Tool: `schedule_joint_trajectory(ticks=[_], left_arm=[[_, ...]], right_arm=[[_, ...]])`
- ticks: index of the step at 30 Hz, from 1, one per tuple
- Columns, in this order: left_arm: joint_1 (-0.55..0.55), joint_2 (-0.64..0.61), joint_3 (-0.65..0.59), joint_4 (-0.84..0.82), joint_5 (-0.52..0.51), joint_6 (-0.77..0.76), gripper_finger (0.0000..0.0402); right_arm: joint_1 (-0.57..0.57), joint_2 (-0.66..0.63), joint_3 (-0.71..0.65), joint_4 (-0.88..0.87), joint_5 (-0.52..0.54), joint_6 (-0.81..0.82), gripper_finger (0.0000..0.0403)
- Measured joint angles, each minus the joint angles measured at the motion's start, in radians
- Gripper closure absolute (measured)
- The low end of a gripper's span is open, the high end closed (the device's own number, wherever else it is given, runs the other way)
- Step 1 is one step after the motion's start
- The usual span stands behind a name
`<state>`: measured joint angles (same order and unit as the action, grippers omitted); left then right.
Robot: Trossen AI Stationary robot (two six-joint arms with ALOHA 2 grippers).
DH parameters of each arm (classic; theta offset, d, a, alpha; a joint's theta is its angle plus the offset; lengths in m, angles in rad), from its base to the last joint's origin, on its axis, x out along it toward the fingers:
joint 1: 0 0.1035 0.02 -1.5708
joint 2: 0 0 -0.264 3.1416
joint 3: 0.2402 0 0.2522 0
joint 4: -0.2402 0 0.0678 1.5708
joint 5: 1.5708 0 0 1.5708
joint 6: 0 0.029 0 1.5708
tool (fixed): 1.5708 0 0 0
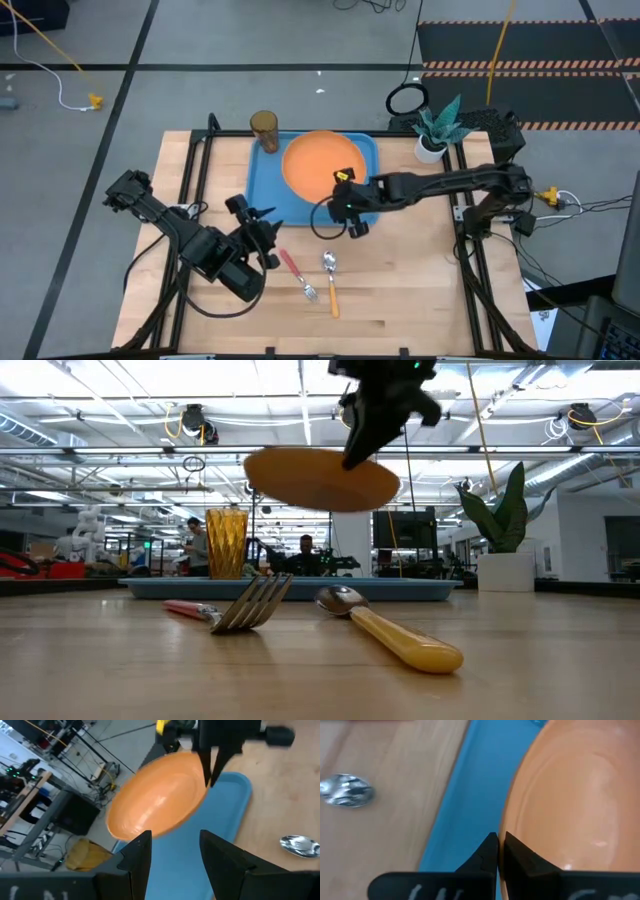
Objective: Pick and place plate/cup/fork/spoon on tray
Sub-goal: Put the orange plate on the bottom right of the yellow cup
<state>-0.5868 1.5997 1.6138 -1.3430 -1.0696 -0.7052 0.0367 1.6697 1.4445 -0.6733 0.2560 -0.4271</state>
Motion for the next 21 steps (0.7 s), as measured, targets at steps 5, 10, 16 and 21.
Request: schedule_joint_trajectory(ticks=[5,10,16,21], left_arm=[[0.027,0.000,-0.004,-0.048,-0.023,-0.027,0.0232],[0.047,-0.048,-0.097,-0.033,-0.032,-0.063,0.0232],[0.070,-0.184,-0.249,0.084,-0.088,-0.086,0.0232],[0.072,-0.279,-0.361,0.272,-0.089,0.036,0.0232]], right_arm=[[-0.032,0.060,0.000,0.063,-0.027,-0.052,0.0403],[-0.055,0.112,0.000,0.114,-0.042,-0.084,0.0403],[-0.091,0.181,0.000,0.209,-0.053,-0.149,0.0403],[-0.110,0.243,0.000,0.252,-0.075,-0.161,0.0403]])
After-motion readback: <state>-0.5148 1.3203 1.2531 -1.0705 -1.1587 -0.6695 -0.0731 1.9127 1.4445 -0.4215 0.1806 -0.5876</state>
